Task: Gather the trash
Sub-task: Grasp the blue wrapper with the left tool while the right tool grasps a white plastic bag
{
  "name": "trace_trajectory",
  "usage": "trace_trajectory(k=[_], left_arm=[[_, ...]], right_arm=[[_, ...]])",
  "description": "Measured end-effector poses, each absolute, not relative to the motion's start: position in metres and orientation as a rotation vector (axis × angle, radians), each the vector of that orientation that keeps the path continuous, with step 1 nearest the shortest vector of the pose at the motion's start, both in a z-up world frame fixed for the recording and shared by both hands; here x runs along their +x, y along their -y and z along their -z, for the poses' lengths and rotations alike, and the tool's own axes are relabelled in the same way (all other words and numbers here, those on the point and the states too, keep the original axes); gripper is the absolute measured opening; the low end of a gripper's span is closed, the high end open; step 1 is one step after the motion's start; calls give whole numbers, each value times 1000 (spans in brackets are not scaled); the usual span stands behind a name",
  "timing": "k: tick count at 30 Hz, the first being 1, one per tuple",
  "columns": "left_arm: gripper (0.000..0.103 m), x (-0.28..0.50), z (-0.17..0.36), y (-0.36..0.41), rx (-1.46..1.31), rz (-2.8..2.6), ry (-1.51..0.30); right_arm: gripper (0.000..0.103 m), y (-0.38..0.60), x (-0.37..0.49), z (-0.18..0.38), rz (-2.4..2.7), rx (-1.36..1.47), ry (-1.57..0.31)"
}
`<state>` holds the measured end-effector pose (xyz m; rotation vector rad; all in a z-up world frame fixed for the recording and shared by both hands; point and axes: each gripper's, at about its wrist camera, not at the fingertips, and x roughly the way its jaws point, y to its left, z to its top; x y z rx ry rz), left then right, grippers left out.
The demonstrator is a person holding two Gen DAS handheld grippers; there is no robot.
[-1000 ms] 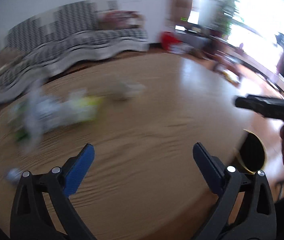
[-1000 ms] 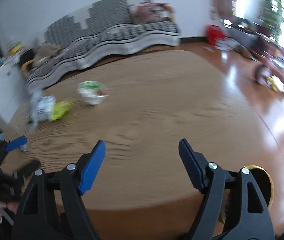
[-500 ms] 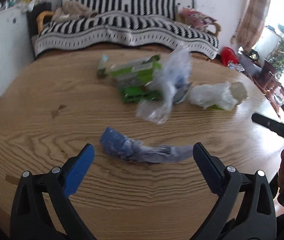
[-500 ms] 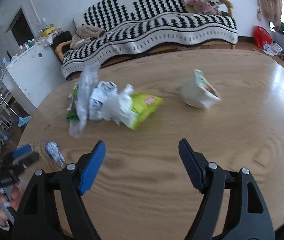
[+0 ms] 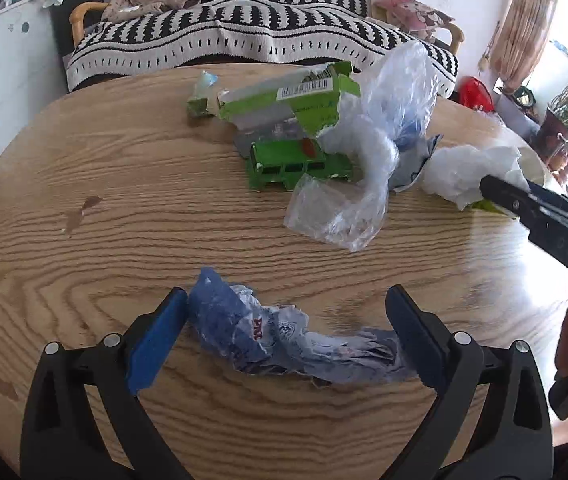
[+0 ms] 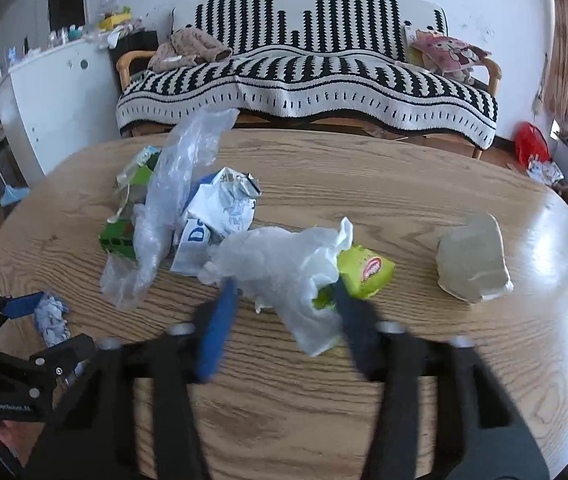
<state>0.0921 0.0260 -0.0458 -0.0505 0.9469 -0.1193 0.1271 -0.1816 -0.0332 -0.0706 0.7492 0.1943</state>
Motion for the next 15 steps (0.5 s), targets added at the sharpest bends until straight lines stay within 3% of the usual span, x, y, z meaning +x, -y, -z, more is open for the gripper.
trace_trajectory(k=[1, 2, 4, 5, 6, 9, 15], left_arm=[[95, 92, 45, -24, -43, 121, -940], [89, 91, 44, -22, -30, 126, -931], [60, 91, 42, -19, -28, 143, -932], [36, 91, 43, -18, -27, 153, -942], [26, 90, 43, -16, -27, 163, -951], [19, 86, 36, -16, -56, 182, -927], [17, 79, 12, -14, -79, 196, -866]], right_arm=[[13, 180, 127, 33, -203, -77, -746], [8, 180, 126, 33, -215, -74, -745], [5, 179, 120, 29, -238, -60, -729], [4, 180, 117, 25, -250, -52, -720], [4, 181, 112, 20, -267, -37, -706], [4, 188, 102, 5, -300, 7, -679], [4, 211, 79, -20, -304, 67, -634]])
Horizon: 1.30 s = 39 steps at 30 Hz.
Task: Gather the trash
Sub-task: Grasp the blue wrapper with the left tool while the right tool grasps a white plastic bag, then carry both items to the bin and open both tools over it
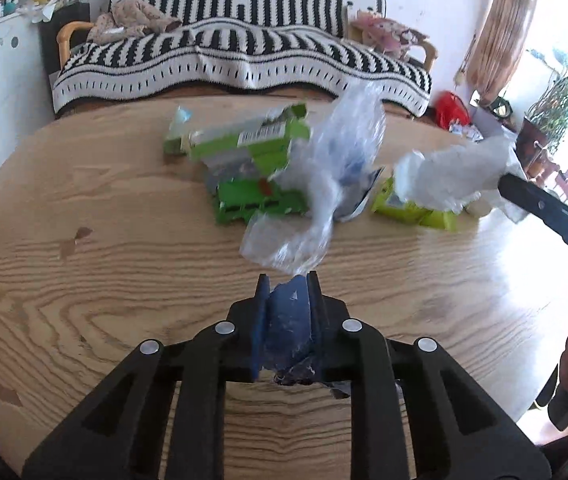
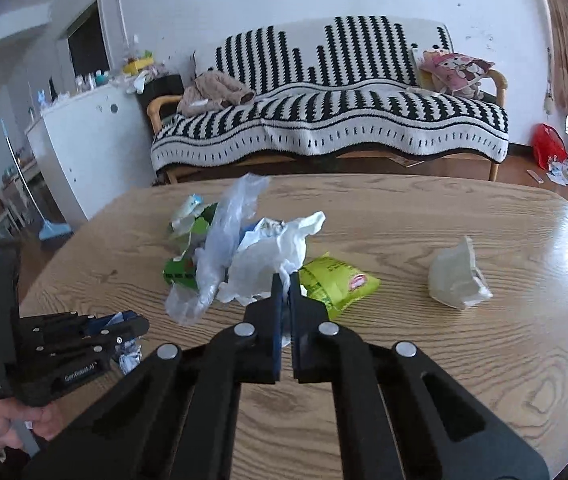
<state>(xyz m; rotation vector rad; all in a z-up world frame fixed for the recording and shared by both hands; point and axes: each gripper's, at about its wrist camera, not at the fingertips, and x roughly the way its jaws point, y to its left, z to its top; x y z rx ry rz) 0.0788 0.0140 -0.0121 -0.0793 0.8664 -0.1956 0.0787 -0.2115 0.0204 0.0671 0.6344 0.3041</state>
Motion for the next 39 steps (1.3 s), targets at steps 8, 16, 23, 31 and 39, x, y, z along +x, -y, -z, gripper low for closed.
trace_trajectory(k=[8, 16, 23, 31, 39], left_arm=[[17, 78, -3, 12, -64, 208, -830], [17, 65, -16, 68, -32, 283, -792], [17, 40, -35, 159, -48, 438, -765], [17, -14, -46, 322, 34, 682, -747], [17, -83, -13, 491, 60, 885, -819]], right_arm=[[4, 259, 48, -38, -231, 65, -612], [4, 347, 2, -54, -96, 71, -608], [4, 454, -66, -65, 61, 141, -584], [4, 594, -168, -55, 289, 277, -557], [4, 697, -250, -28, 476, 421, -571]])
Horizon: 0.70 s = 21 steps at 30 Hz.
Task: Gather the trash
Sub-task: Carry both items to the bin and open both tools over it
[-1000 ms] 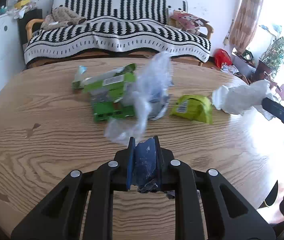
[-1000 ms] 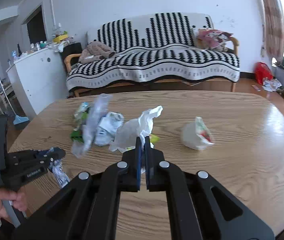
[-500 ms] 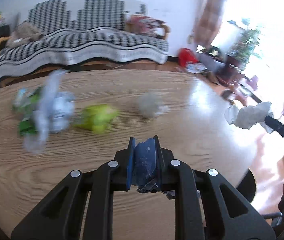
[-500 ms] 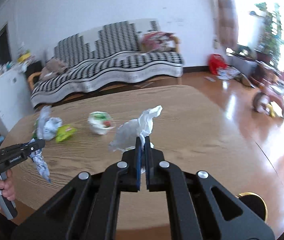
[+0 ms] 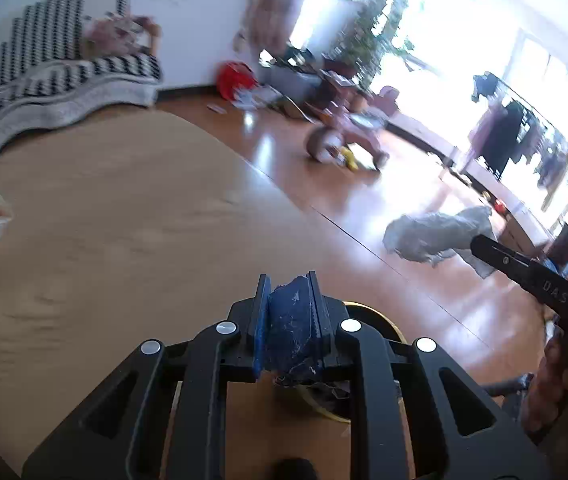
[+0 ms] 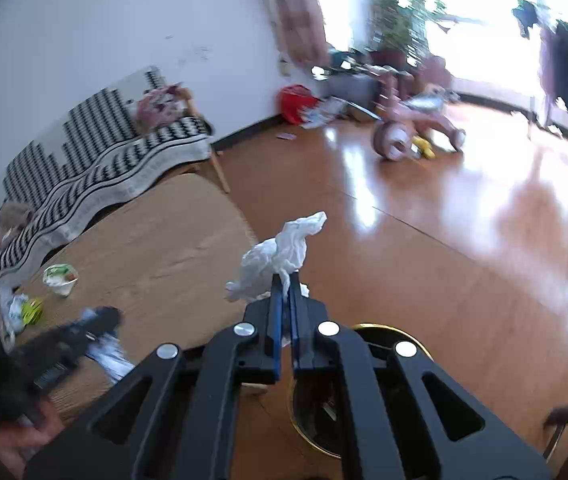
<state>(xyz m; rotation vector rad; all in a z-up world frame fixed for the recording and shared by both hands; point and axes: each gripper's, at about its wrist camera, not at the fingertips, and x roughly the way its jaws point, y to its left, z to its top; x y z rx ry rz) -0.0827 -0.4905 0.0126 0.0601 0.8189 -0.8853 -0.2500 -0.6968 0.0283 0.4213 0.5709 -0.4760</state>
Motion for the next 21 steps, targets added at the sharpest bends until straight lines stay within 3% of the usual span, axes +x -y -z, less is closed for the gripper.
trace_trajectory(k=[12, 21], left_arm=[[17, -115, 59, 587, 154, 941, -952], [18, -112, 73, 602, 169, 955, -977]], right_arm=[[4, 757, -257, 45, 573, 524, -864], [4, 755, -250, 48, 558, 531, -877]])
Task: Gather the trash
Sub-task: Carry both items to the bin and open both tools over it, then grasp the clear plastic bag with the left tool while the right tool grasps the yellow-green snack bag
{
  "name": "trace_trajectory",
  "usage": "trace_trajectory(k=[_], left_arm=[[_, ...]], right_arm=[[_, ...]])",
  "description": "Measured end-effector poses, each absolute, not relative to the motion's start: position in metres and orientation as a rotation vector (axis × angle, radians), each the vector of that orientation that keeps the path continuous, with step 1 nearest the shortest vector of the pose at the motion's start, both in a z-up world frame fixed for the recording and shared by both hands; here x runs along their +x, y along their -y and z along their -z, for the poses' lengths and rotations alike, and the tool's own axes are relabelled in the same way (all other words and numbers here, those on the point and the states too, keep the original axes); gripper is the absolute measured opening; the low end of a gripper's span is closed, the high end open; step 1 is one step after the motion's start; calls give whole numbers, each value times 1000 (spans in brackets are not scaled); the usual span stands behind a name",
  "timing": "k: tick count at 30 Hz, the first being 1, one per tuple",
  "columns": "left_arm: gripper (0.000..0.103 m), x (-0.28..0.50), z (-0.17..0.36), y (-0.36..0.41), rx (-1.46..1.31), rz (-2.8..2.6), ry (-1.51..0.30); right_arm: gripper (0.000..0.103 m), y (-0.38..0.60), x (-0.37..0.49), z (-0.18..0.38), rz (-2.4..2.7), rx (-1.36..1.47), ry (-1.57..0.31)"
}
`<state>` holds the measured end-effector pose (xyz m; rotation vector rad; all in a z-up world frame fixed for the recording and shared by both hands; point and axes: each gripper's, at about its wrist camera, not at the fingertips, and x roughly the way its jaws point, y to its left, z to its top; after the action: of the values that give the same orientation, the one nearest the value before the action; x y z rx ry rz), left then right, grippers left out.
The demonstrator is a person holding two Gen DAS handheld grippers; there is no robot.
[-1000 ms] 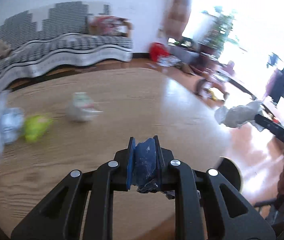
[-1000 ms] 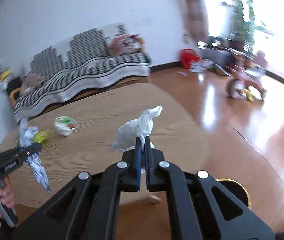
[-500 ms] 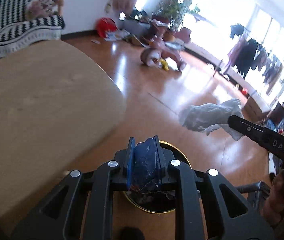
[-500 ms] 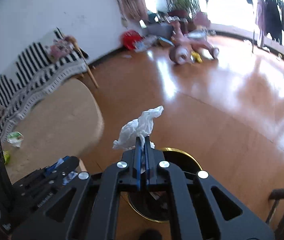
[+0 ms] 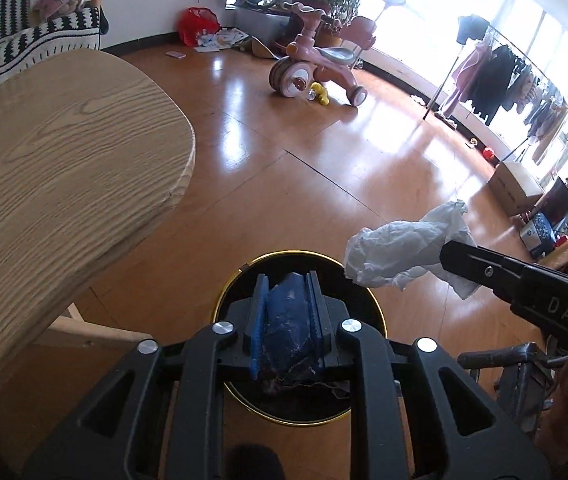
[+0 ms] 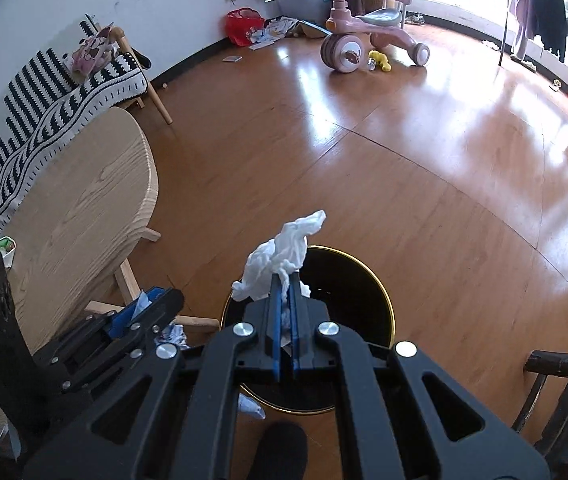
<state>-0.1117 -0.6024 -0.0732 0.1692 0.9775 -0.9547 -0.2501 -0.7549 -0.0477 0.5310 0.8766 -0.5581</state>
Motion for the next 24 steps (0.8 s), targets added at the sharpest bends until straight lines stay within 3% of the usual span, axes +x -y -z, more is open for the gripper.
trace_trajectory(k=[1, 2, 3, 5, 7, 9, 10, 11, 12, 18, 24], left_arm=[[20, -111, 74, 602, 167, 960, -980], [32, -110, 74, 602, 172, 959, -981], [52, -109, 73, 602, 172, 964, -980], [75, -109, 72, 599, 153, 972, -975], [77, -109, 73, 598, 152, 968, -967], [78, -108, 74, 595, 158, 964, -971], [78, -107, 74, 593, 157, 963, -971], [79, -105, 74, 589, 155, 960, -973], [81, -103, 74, 586, 153, 955, -974], [90, -90, 53, 549, 159, 928, -933], [92, -57, 22, 464, 196, 834, -865]], right_arm=[[4, 754, -249, 49, 557, 532, -882], [4, 757, -246, 50, 552, 537, -890], [4, 758, -245, 52, 548, 542, -905], [4, 756, -242, 52, 550, 541, -923], [5, 756, -241, 52, 558, 540, -926], [14, 755, -240, 51, 558, 544, -920], [35, 755, -241, 50, 564, 543, -915], [63, 754, -242, 49, 567, 542, -907], [68, 751, -242, 45, 573, 531, -887], [69, 732, -226, 36, 562, 498, -871], [69, 688, -183, 15, 490, 433, -832]])
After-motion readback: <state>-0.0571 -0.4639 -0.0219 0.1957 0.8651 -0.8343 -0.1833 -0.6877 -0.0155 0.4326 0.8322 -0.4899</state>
